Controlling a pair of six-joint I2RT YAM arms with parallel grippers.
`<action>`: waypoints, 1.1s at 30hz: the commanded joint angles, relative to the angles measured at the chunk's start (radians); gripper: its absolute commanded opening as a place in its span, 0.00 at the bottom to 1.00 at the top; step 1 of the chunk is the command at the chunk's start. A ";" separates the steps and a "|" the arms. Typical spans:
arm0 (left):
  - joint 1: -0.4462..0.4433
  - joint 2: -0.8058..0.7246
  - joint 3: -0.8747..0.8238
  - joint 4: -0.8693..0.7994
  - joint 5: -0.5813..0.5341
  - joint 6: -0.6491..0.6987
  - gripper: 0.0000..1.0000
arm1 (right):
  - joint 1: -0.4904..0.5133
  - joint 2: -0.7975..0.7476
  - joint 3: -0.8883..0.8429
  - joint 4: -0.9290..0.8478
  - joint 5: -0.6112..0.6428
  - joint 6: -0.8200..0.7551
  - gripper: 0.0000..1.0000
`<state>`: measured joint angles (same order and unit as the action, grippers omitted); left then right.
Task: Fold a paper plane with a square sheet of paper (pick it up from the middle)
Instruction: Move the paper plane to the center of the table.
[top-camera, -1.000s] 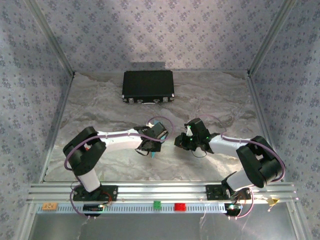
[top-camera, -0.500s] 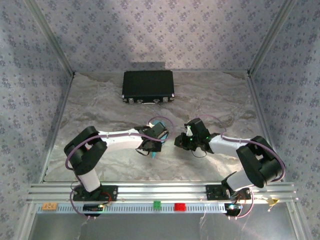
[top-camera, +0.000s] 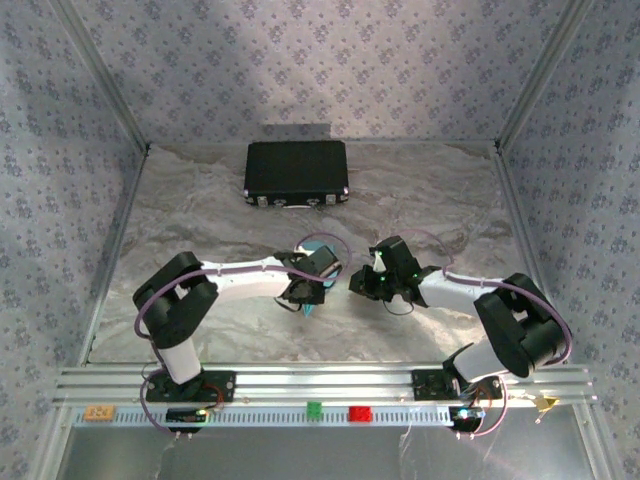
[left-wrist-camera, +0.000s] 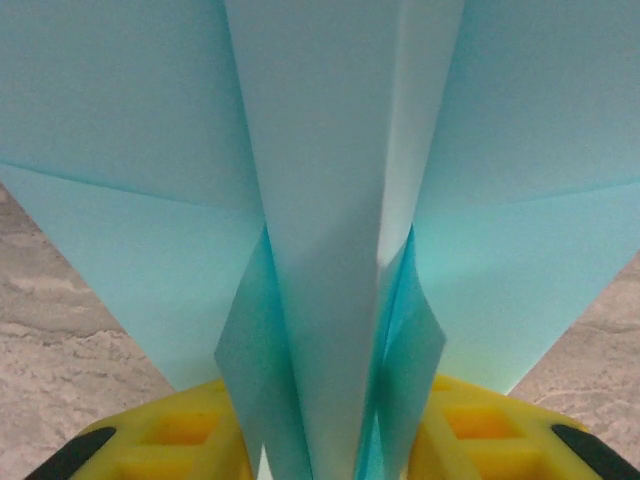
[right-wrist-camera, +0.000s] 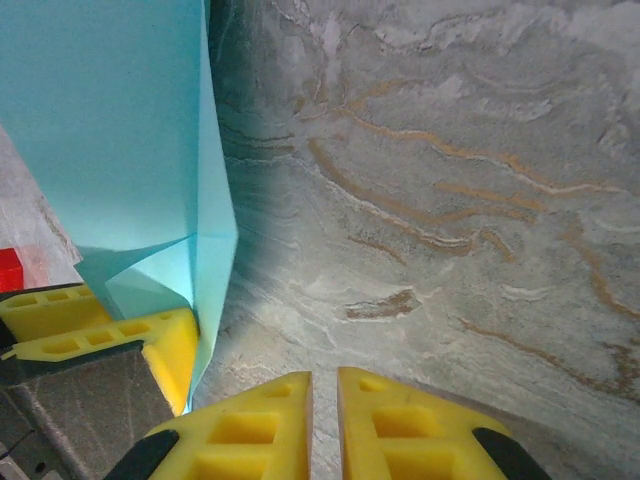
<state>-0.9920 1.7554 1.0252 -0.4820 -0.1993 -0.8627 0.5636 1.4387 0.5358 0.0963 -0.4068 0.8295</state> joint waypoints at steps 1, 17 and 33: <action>-0.014 0.033 0.035 -0.086 -0.025 -0.038 0.36 | 0.001 -0.024 0.016 -0.026 0.016 -0.015 0.16; -0.019 0.060 0.109 -0.166 -0.052 -0.102 0.36 | -0.007 -0.037 0.002 -0.022 0.017 -0.012 0.16; -0.023 -0.014 0.118 -0.170 -0.066 -0.117 0.40 | -0.015 -0.051 0.009 -0.043 0.021 -0.021 0.16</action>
<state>-1.0084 1.7851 1.1149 -0.6113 -0.2371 -0.9638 0.5556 1.4132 0.5358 0.0837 -0.4034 0.8268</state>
